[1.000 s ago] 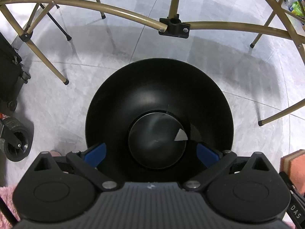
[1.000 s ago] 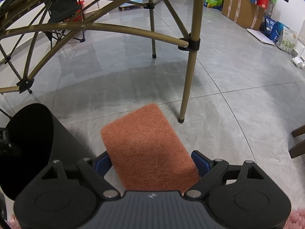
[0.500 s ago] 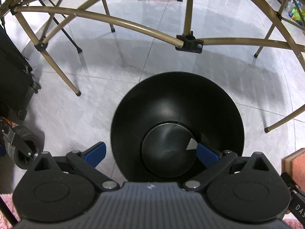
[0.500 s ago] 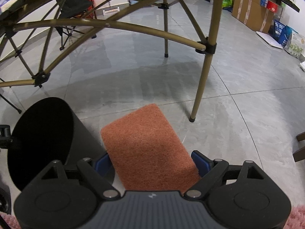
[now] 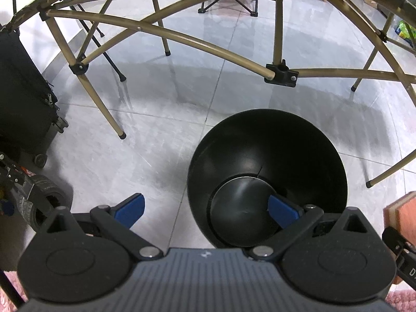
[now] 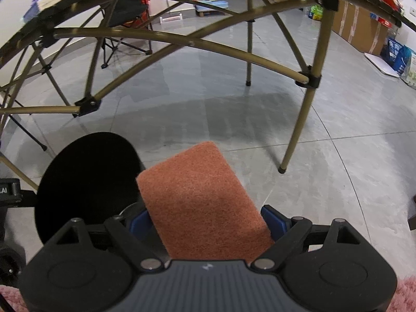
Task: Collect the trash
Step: 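Move the right tool holding the sponge over the bin opening, then open the right tool to drop the sponge into the bin, then raise both tools back up toward the table pile, then grasp the blue tissue pack with the right tool while the left tool approaches the light blue plush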
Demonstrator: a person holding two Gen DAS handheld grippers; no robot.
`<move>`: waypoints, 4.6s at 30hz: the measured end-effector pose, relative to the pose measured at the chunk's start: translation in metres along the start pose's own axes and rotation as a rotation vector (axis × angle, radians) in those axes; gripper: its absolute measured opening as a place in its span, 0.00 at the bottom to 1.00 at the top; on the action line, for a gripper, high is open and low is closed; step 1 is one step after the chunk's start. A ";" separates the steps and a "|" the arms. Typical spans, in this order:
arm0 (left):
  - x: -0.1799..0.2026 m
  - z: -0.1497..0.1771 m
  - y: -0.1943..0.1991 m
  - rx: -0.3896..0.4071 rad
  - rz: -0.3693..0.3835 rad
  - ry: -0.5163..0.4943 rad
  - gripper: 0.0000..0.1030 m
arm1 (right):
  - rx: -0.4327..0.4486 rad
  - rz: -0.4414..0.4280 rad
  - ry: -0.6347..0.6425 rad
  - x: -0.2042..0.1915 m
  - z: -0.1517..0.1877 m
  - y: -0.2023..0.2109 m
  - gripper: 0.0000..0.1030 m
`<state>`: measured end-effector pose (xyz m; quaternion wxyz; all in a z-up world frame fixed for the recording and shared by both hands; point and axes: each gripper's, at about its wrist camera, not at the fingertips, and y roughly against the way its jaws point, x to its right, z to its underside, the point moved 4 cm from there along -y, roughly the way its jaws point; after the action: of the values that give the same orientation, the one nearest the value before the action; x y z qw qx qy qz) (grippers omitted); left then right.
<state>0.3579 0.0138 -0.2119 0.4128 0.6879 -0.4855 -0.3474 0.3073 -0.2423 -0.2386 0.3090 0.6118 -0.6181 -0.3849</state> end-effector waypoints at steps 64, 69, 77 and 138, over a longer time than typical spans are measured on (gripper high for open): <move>-0.145 0.031 -0.002 -0.033 -0.050 0.163 1.00 | -0.063 -0.141 0.137 -0.164 -0.022 -0.034 1.00; -0.144 0.032 -0.001 -0.031 -0.048 0.158 1.00 | -0.063 -0.136 0.143 -0.163 -0.022 -0.034 1.00; -0.140 0.030 0.001 -0.025 -0.044 0.153 1.00 | -0.060 -0.133 0.149 -0.162 -0.022 -0.033 1.00; -0.058 -0.124 0.126 0.565 0.099 0.091 1.00 | 0.677 -0.258 0.236 -0.113 -0.185 0.090 1.00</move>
<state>0.4026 0.0738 -0.0418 0.2427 0.7661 -0.5768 -0.1466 0.4257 -0.1519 -0.0569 0.1076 0.7922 -0.5882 -0.1217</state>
